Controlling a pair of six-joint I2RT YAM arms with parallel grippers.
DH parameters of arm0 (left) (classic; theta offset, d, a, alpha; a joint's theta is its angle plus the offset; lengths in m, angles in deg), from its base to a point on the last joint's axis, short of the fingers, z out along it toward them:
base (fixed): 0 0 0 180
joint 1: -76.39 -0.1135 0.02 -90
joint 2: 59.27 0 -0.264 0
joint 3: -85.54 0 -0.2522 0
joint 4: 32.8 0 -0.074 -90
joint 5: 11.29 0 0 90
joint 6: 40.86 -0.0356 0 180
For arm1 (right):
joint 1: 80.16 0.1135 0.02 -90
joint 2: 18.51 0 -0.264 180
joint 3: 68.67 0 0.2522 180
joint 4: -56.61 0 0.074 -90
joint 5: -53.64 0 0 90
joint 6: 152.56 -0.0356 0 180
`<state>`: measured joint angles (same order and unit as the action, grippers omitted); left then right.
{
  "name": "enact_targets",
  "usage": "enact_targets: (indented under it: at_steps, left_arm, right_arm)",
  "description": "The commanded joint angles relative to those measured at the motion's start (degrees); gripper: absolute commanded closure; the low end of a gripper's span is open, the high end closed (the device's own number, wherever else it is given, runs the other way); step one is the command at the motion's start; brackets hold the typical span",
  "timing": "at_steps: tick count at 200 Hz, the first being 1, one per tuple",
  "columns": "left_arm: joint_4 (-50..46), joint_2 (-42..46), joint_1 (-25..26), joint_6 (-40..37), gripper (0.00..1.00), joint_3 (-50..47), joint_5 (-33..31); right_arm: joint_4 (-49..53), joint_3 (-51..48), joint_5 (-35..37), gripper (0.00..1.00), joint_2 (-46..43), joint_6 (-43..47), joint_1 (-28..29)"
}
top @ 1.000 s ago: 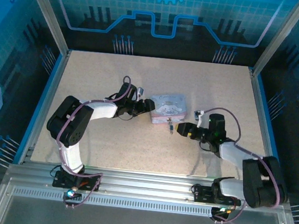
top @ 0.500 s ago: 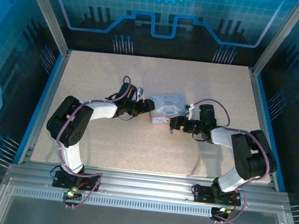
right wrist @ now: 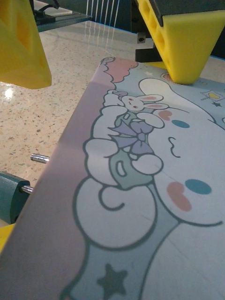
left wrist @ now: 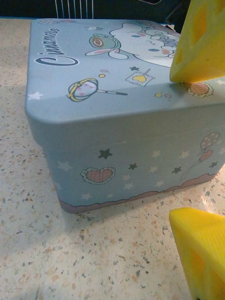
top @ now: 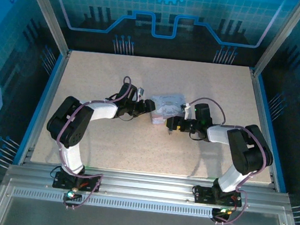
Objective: Unlock the padlock with the key
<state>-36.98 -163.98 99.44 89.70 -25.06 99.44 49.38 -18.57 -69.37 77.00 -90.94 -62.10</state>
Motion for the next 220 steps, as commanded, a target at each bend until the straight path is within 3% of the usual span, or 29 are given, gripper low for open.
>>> enact_targets:
  at_steps: [1, 98, 220]
  left_arm:
    - [-6.33, -0.81, -0.03, 0.06, 0.3, -2.11, -1.9]
    - [-6.33, -0.79, 0.15, 0.13, 0.3, -2.37, -2.03]
    - [-6.2, -0.76, 0.15, 0.13, 0.3, -2.72, -2.1]
  right_arm:
    - [-0.98, 1.29, 0.75, 0.26, 0.77, 1.67, 0.49]
    - [-6.56, -0.63, -4.09, 0.39, 1.4, -0.61, 0.5]
    - [-3.97, -1.8, -4.88, 0.57, -0.78, 0.73, -0.51]
